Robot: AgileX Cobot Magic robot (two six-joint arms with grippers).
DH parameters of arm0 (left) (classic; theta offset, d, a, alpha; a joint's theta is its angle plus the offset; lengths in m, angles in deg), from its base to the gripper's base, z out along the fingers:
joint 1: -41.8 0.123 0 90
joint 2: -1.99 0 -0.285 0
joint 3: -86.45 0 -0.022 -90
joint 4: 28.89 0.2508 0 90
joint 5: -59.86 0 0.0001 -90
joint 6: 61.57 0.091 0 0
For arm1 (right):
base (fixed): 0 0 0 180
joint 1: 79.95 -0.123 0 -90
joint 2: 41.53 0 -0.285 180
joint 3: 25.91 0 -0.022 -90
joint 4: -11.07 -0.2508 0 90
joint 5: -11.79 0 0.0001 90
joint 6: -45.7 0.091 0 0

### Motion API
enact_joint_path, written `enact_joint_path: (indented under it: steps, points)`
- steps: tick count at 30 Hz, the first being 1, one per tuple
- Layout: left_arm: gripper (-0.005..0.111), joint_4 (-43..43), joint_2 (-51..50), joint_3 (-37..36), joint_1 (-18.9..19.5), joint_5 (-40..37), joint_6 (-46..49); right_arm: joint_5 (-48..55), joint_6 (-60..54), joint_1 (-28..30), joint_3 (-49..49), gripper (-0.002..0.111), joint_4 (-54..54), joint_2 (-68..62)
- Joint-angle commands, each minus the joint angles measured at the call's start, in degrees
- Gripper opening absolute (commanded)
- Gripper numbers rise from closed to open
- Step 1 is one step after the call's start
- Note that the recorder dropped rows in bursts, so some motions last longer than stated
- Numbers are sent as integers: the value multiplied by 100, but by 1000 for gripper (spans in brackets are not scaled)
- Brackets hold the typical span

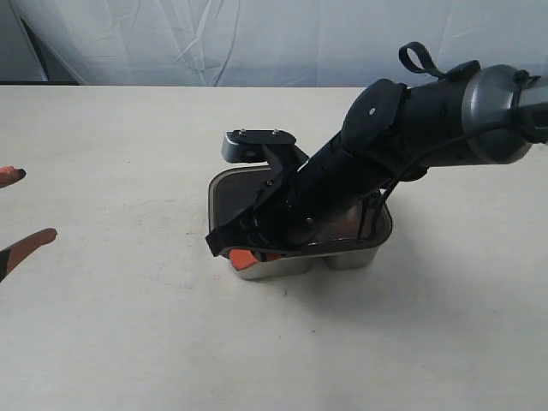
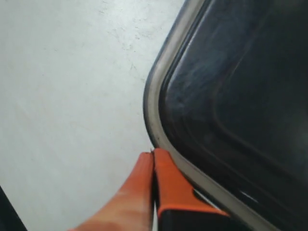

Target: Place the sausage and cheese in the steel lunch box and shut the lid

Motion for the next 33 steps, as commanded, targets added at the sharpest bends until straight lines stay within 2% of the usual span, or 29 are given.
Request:
enact_joint_path:
  steps: [1,17,20,22,24,25,28,30,33]
  points:
    - [47,-122,-27,22,-11,14,-58,-174,87,2,-42,-1,70,-53]
    - [46,-98,-27,22,-11,15,-72,717,87,2,-65,-1,93,481]
    - [36,-84,-27,22,-11,15,-289,888,87,2,-65,-1,124,645]
    - [22,-84,-27,22,-11,15,-534,1107,87,2,-65,-1,270,757]
    - [4,-96,-64,22,-11,121,-974,1448,226,2,-65,-1,598,948]
    - [0,-106,-123,22,-11,198,-1280,1506,300,2,-65,-1,746,1048]
    - [0,-277,-642,33,-11,451,-2282,1387,1176,2,-65,-1,1858,1485]
    - [0,-806,-1184,172,-11,452,-2324,1189,2131,102,-65,-1,3077,1764]
    - [0,-1874,-1907,470,-11,452,-2324,1120,2889,381,-65,-1,4023,1925]
